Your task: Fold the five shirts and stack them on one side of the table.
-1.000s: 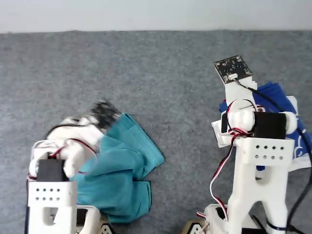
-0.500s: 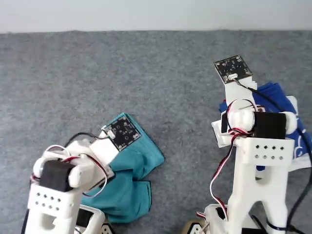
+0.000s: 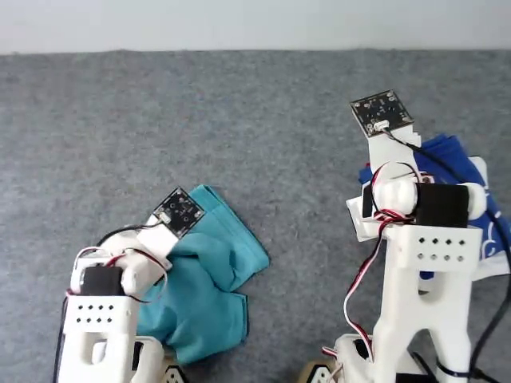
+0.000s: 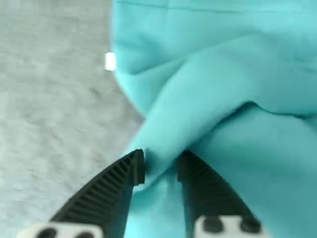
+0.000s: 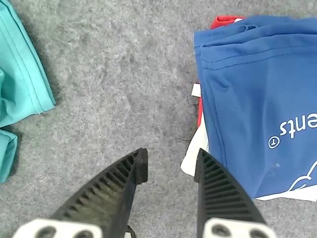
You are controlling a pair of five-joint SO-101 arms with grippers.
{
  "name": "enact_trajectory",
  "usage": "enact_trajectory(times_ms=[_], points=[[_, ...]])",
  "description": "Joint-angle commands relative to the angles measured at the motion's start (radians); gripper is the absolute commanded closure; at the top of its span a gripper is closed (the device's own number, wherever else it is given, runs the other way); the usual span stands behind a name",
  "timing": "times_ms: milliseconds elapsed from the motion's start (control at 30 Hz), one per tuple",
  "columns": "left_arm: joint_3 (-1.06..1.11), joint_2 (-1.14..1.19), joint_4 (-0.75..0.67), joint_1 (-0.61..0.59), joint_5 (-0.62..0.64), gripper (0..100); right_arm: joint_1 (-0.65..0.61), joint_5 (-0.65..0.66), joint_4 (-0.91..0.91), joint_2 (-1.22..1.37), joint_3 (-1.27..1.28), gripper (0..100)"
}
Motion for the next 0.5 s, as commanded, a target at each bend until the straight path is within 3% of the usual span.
enact_trajectory(times_ms=[0,200,467], points=[[0.019,-0.009,-0.123,-0.061,-0.117,97,-0.001,0.012,-0.005,-0.021,0.002,82.9],[0.016,-0.011,-0.29,-0.161,-0.13,99,-0.001,0.012,-0.005,-0.021,0.002,82.9],[-0.035,-0.011,-0.334,-0.245,-0.114,99,-0.001,0.012,-0.005,-0.022,0.003,82.9]])
